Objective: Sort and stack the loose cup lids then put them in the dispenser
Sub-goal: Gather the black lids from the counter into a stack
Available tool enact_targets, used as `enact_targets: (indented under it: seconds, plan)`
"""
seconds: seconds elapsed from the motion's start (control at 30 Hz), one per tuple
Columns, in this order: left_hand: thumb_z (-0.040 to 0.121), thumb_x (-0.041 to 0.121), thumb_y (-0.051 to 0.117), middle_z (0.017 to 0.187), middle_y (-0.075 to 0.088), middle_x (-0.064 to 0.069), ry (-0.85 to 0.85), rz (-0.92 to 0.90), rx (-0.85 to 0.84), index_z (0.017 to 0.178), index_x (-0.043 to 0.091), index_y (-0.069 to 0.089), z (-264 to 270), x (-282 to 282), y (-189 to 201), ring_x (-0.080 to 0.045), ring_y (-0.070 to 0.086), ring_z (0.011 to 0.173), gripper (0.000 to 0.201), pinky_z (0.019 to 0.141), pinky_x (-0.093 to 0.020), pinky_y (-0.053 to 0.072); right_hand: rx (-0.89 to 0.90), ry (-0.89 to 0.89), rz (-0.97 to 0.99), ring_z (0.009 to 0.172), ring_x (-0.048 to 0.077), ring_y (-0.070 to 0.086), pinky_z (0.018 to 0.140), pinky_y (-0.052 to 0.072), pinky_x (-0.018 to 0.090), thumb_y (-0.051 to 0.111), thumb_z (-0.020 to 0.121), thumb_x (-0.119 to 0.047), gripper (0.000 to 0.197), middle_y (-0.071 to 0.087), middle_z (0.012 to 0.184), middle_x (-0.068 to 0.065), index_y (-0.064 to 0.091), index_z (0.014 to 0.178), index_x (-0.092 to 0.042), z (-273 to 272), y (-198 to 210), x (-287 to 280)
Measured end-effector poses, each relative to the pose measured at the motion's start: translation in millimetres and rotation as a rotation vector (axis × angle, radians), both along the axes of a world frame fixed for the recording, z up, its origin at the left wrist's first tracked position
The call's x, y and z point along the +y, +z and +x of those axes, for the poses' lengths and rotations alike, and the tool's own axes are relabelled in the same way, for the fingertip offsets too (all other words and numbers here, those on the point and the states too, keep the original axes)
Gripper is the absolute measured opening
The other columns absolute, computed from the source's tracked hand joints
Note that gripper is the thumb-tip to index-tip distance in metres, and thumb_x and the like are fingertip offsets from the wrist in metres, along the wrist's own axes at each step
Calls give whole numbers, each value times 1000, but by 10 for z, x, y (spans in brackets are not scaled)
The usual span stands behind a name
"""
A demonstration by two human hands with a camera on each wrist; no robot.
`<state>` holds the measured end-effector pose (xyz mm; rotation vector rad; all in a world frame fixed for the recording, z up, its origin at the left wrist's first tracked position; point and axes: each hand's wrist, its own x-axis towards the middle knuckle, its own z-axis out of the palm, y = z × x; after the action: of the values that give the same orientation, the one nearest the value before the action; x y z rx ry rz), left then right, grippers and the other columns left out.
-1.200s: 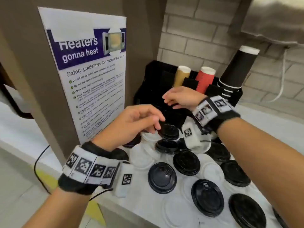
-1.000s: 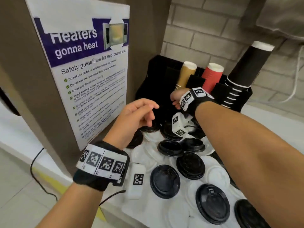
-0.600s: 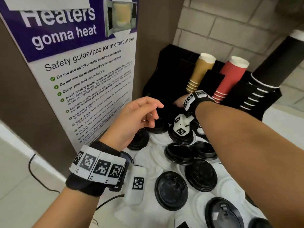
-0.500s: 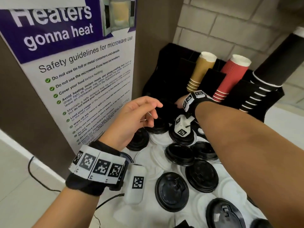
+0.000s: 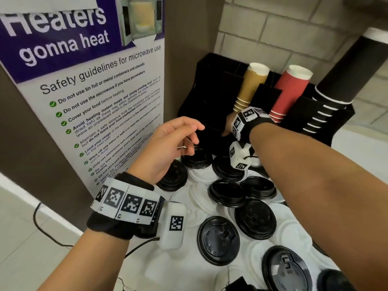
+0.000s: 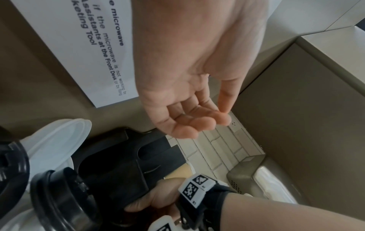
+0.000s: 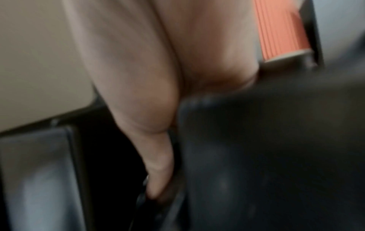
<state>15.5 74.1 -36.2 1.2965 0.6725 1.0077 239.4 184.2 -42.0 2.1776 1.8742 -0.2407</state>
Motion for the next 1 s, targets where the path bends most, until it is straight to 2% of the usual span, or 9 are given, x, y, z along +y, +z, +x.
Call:
enact_targets:
  seconds: [0.17, 0.33, 0.4, 0.5, 0.6, 0.7, 0.8, 0.9, 1.0]
  plan:
    - [99, 13, 49, 71, 60, 7, 13, 10, 21, 83, 26, 71, 50, 5, 36, -10, 54, 63, 31, 66, -21, 50, 79, -27, 178, 122, 38, 49, 94, 41, 38, 57, 93, -17, 37, 53, 131, 23, 55, 125, 2, -58, 308, -191]
    - [97, 20, 56, 95, 63, 3, 171, -84, 78, 99, 29, 64, 213, 27, 65, -12, 61, 81, 12, 73, -25, 51, 210, -61, 485, 120, 38, 50, 89, 43, 35, 43, 99, -20, 38, 51, 131, 24, 47, 131, 2, -40, 855, -431]
    - [98, 32, 53, 110, 62, -1, 211, -160, 75, 107, 28, 58, 306, 9, 81, -16, 64, 93, 10, 81, -28, 50, 530, -59, 430, 116, 35, 54, 79, 50, 36, 43, 101, -25, 39, 52, 129, 19, 42, 135, -5, -56, 978, -594]
    - [95, 58, 41, 125, 60, -6, 128, -339, -56, 132, 25, 50, 416, -16, 99, -26, 62, 110, 50, 97, -39, 43, 1123, -69, 185, 91, 15, 59, 51, 51, 25, 44, 101, -22, 36, 59, 112, 4, 45, 136, -12, -116, 996, -952]
    - [89, 73, 31, 133, 61, -9, -124, -503, -305, 137, 28, 52, 499, -56, 83, -34, 59, 119, 69, 99, -55, 39, 1313, -6, -4, 81, 9, 59, 52, 48, 23, 41, 102, -18, 32, 61, 99, 1, 46, 133, -13, -134, 867, -1221]
    - [90, 67, 38, 127, 64, -19, -253, -642, -501, 123, 16, 65, 551, -137, 35, -41, 61, 115, 66, 89, -60, 49, 1254, 44, 2, 91, 13, 59, 61, 55, 26, 40, 102, -17, 32, 58, 103, 4, 44, 134, -13, -178, 704, -1368]
    - [91, 54, 45, 120, 68, -17, -227, -681, -501, 101, 12, 78, 596, -193, 12, -38, 65, 110, 54, 82, -53, 56, 971, 176, 165, 100, 21, 60, 80, 56, 35, 52, 97, -23, 39, 56, 110, 8, 48, 135, -15, -150, 631, -1450]
    - [90, 52, 48, 115, 71, -10, -198, -660, -456, 93, 17, 80, 594, -186, -6, -29, 68, 106, 47, 84, -47, 55, 823, 324, 234, 115, 12, 52, 95, 46, 21, 71, 82, -35, 63, 50, 130, 3, 45, 138, -25, -110, 643, -1509]
    - [90, 53, 48, 106, 74, -7, -198, -653, -433, 90, 22, 80, 594, -187, 10, -24, 72, 94, 45, 83, -45, 54, 793, 432, 292, 117, 9, 53, 97, 45, 19, 82, 71, -32, 77, 53, 131, -1, 46, 138, -23, -126, 634, -1548]
